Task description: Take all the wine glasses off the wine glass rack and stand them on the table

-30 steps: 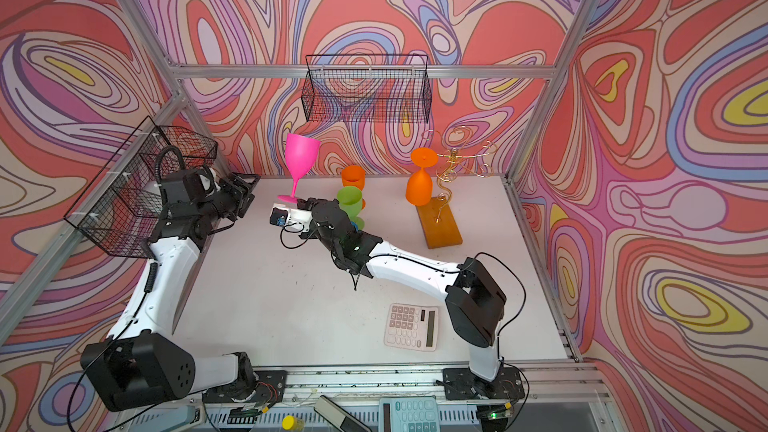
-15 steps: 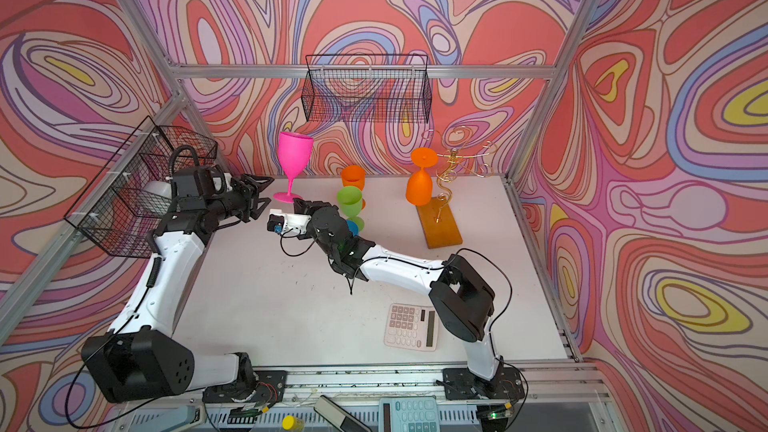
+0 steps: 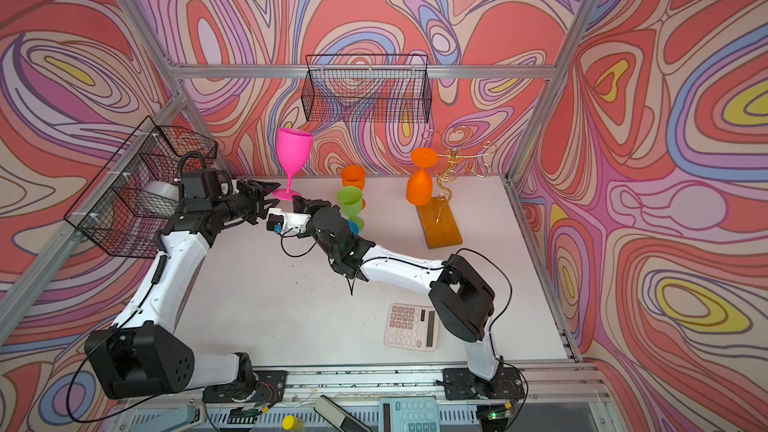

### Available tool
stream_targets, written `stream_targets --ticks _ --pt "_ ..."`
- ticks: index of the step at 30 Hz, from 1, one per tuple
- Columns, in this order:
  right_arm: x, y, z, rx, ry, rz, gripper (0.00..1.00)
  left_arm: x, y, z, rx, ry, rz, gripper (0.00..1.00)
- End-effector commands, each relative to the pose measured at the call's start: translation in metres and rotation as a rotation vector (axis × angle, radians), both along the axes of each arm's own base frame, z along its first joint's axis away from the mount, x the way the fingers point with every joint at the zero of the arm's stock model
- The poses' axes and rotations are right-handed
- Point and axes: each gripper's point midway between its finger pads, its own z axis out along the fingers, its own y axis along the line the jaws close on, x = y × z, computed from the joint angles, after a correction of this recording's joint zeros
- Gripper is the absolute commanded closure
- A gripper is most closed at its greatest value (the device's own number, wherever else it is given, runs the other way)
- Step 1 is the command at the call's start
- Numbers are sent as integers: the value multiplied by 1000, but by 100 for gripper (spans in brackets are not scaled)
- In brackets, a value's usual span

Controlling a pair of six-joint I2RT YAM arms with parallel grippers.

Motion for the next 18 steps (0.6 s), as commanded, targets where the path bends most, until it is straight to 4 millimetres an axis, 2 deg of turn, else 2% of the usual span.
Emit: stream_targets --ticks 1,8,12,18 --pt "1 3 1 17 -13 -3 100 1 -5 -1 -37 0 -10 59" --pt "1 4 0 18 -9 9 100 -2 -6 1 -48 -2 -7 63" --pt "1 5 -1 20 -6 12 100 -2 -8 1 -67 -2 -6 71" --pt "1 6 -6 11 -1 15 100 -5 -11 4 -72 -5 -8 71"
